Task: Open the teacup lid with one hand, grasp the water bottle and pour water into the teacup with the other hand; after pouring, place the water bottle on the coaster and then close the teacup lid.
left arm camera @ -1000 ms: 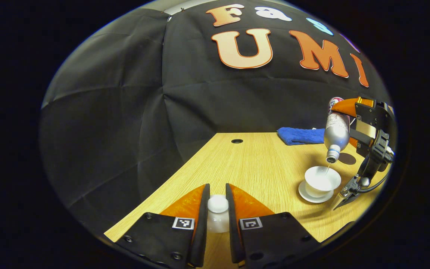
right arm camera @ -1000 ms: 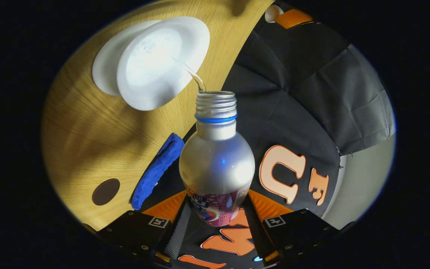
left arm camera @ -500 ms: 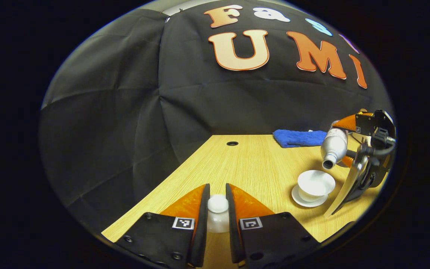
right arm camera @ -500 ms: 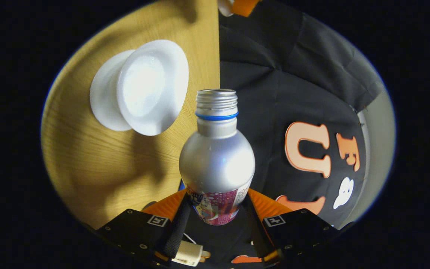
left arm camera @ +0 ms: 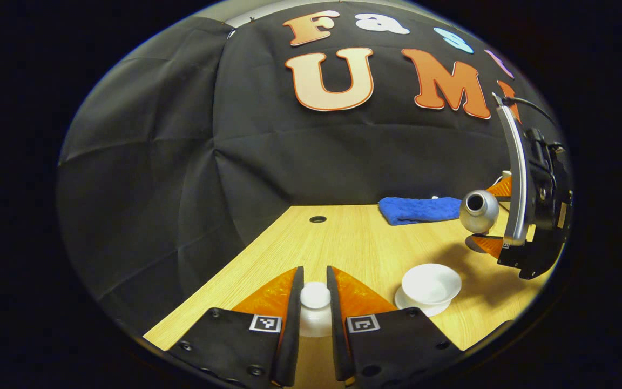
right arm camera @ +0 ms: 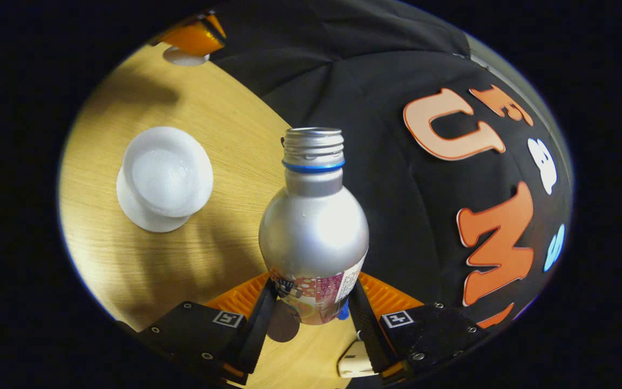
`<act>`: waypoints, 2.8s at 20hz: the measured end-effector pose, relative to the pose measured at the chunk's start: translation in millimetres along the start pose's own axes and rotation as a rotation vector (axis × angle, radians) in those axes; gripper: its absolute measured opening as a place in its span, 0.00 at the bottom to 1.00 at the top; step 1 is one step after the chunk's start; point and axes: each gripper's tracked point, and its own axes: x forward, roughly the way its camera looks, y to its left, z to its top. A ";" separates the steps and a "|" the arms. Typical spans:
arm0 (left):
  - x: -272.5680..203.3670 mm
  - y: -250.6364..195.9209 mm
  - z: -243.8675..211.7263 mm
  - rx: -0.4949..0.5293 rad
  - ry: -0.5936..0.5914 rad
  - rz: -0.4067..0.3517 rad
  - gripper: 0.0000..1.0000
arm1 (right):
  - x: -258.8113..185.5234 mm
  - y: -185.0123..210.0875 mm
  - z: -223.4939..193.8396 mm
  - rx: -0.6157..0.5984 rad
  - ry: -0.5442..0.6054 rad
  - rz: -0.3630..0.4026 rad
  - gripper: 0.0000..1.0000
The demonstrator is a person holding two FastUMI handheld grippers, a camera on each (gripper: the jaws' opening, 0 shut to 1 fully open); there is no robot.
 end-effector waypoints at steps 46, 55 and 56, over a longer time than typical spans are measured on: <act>32.4 -137.9 -11.0 -0.011 -0.005 -0.281 0.58 | 36.6 -25.1 -98.0 0.958 0.020 0.183 0.78; 27.3 -139.9 -5.3 -0.023 -0.028 -0.273 0.80 | 49.2 -6.8 -113.5 1.143 0.061 0.240 0.78; 26.6 -139.1 -5.3 -0.021 -0.024 -0.266 0.80 | 46.7 -7.5 -116.4 1.143 0.071 0.235 0.78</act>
